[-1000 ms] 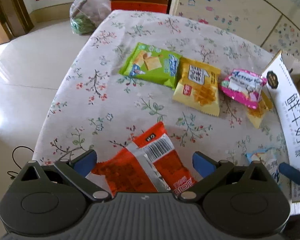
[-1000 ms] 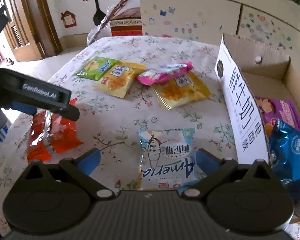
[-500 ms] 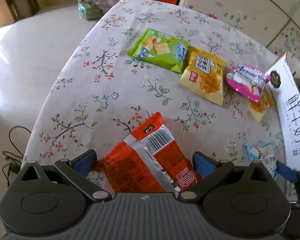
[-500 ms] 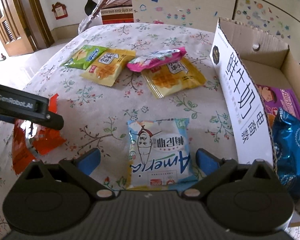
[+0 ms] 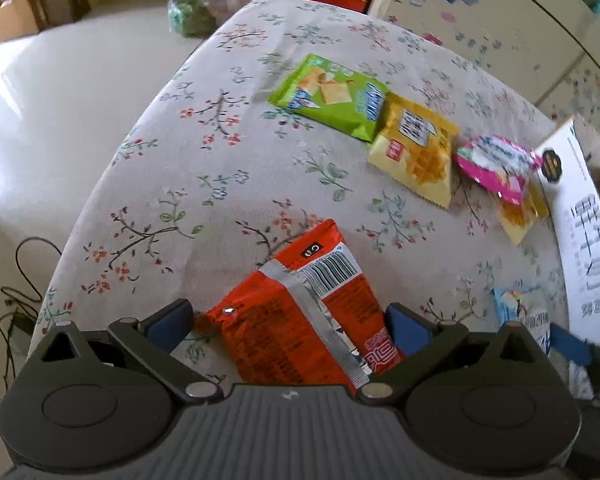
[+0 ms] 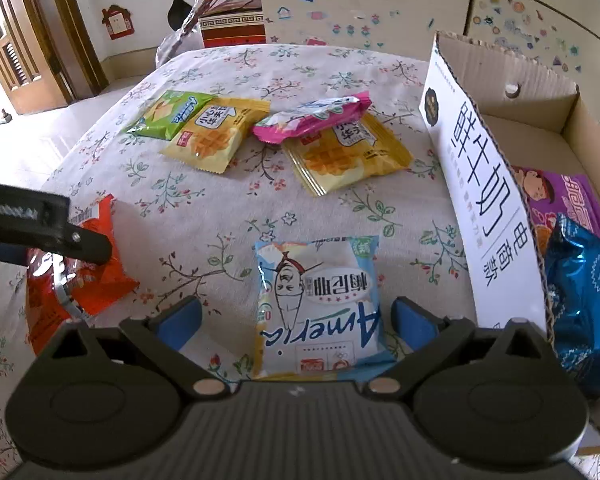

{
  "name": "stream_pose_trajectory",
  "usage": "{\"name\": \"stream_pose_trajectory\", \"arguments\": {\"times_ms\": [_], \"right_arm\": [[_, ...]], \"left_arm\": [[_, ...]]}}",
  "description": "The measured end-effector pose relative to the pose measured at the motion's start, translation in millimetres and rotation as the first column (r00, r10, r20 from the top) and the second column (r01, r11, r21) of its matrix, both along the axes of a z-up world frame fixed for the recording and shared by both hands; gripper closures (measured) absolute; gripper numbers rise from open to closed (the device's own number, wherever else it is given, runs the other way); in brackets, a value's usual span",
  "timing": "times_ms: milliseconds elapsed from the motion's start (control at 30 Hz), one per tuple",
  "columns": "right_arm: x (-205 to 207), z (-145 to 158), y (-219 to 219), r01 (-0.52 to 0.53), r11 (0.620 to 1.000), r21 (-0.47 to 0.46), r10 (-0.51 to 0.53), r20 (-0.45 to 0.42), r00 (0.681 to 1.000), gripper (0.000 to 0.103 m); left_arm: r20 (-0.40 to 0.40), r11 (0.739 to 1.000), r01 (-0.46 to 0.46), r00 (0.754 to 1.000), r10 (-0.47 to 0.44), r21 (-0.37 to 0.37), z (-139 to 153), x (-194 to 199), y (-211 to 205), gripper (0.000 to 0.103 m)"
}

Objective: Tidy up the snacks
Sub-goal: 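Grasp the red-orange bag with the left tool while the right tool grasps the Amerio bag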

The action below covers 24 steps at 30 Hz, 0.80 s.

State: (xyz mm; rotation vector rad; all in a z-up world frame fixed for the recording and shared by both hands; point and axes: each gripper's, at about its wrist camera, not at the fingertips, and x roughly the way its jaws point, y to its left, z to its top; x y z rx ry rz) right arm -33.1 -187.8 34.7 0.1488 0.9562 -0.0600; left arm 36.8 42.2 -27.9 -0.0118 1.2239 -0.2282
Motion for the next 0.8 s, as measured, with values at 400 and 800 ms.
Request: {"name": "stream_pose_trajectory", "arguments": {"times_ms": [400,800], "right_arm": [[1,11,-11,0.019,1.000,0.022,-0.020,0.051,0.999,0.052],[0,43,-25,0.048,0.990,0.130,-0.066,0.140,0.988,0.052]], "left_arm": [[0.063,0.997,0.040,0.997,-0.036,-0.072,7,-7,-8,0.017],[0.126,0.982,0.047,0.992,-0.024,-0.181,39,-2,-10,0.018]]}}
